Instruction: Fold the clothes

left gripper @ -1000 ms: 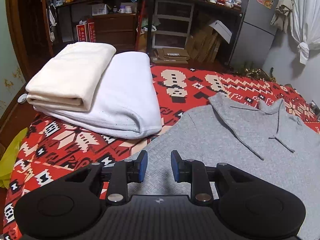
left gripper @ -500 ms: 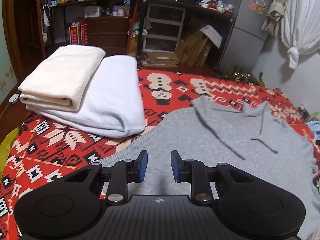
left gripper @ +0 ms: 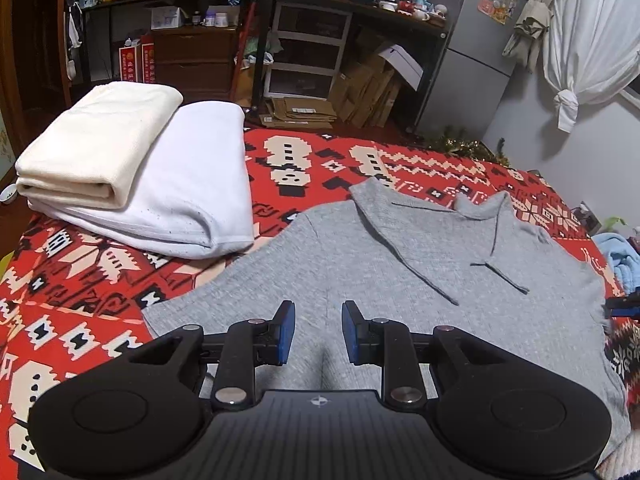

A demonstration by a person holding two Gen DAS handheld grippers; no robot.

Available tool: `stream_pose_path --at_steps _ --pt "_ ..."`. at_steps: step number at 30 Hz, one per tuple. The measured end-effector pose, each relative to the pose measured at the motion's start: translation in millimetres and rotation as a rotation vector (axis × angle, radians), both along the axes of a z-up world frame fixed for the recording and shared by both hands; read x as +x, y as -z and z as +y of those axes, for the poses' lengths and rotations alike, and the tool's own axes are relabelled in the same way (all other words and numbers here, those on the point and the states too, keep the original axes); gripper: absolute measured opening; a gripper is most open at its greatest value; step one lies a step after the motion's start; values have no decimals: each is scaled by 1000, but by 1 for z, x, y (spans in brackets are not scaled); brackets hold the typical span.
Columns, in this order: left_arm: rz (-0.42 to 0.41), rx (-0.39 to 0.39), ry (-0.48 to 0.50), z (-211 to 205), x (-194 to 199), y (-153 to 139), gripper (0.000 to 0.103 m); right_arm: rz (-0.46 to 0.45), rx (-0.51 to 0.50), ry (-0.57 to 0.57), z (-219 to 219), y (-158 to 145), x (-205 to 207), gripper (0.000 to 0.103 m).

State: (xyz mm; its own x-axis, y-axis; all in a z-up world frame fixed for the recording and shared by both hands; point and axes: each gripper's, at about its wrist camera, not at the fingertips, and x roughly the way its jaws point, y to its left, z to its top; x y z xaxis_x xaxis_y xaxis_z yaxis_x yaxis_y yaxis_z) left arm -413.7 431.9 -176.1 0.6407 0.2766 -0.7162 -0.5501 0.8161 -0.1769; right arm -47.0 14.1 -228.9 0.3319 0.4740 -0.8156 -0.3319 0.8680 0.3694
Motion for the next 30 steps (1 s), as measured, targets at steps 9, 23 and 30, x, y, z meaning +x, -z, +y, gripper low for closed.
stream_pose_path --at_steps 9,23,30 --pt "-7 -9 -15 0 -8 0 25 2 -98 78 -15 -1 2 2" --pt "27 46 64 18 26 5 26 -272 -250 -77 17 -39 -1 17" --pt "58 141 198 42 92 18 32 -430 -181 -379 94 -47 3 18"
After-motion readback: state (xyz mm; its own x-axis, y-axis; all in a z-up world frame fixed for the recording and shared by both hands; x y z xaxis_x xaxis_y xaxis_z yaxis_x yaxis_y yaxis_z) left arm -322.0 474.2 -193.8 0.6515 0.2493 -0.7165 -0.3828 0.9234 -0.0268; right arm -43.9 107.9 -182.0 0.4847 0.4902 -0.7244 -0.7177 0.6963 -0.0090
